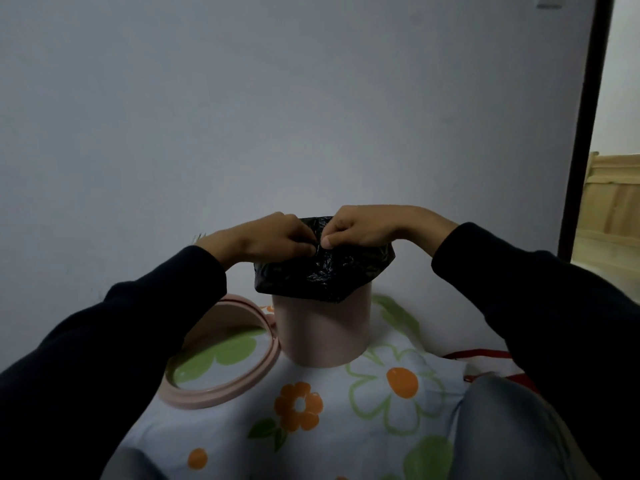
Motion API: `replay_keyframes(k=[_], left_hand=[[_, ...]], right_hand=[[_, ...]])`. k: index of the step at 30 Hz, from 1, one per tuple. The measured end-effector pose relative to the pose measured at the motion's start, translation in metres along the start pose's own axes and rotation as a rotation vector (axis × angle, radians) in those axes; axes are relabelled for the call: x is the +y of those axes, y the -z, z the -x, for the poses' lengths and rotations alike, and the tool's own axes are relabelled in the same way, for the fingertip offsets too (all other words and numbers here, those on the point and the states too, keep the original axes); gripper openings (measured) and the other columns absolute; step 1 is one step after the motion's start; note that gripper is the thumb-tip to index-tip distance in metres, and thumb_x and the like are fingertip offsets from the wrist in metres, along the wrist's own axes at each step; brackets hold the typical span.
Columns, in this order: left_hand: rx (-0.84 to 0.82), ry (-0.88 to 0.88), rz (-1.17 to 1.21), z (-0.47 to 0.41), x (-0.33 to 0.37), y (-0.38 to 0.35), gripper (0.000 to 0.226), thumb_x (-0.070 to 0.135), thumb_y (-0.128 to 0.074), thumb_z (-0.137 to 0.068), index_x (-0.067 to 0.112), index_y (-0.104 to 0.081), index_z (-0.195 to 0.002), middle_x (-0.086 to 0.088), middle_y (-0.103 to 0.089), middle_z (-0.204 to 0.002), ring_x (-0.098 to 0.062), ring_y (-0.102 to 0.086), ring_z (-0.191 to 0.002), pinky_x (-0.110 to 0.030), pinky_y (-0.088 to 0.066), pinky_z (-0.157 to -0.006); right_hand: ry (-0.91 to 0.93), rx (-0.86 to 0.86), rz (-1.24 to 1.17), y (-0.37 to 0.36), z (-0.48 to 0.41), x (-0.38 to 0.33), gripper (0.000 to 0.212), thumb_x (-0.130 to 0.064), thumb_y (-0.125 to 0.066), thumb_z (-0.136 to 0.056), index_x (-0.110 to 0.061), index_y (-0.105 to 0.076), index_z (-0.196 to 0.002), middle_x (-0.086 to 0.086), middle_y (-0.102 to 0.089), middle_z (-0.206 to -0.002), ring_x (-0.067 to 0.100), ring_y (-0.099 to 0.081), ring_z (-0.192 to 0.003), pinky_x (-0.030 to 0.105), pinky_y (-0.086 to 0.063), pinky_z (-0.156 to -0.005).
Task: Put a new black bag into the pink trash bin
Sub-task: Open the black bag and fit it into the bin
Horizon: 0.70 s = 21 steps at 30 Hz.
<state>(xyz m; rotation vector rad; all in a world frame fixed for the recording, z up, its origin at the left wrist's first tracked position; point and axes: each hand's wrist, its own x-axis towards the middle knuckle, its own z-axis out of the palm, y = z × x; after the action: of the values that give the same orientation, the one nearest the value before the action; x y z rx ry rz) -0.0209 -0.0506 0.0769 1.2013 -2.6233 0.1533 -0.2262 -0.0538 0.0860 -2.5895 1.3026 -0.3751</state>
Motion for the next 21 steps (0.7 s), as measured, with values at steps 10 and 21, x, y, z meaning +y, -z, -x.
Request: replay_keyframes(k=[10, 21], left_hand=[[0.329, 0.662, 0.528, -0.004, -0.052, -0.007, 0.02, 0.021, -0.056, -0.088, 0.006, -0.058, -0.102, -0.012, -0.06, -0.1, -0.027, -0.057, -0.088, -0.035, -0.052, -0.071], [0.139, 0.771, 0.649, -0.019, -0.039, -0.017, 0.015, 0.003, -0.051, -0.087, -0.006, -0.062, -0.091, -0.02, -0.066, -0.088, -0.031, -0.065, -0.072, -0.035, -0.059, -0.061]], right_hand=[[-0.667, 0.212, -0.049, 0.016, -0.001, 0.027, 0.034, -0.023, -0.053, -0.093, 0.001, -0.054, -0.116, 0.018, -0.06, -0.116, 0.034, -0.067, -0.098, 0.041, -0.059, -0.082], [-0.81, 0.06, -0.225, 0.007, -0.019, 0.035, 0.028, -0.008, -0.044, -0.094, 0.005, -0.065, -0.108, 0.018, -0.071, -0.101, 0.031, -0.071, -0.091, 0.044, -0.061, -0.079]])
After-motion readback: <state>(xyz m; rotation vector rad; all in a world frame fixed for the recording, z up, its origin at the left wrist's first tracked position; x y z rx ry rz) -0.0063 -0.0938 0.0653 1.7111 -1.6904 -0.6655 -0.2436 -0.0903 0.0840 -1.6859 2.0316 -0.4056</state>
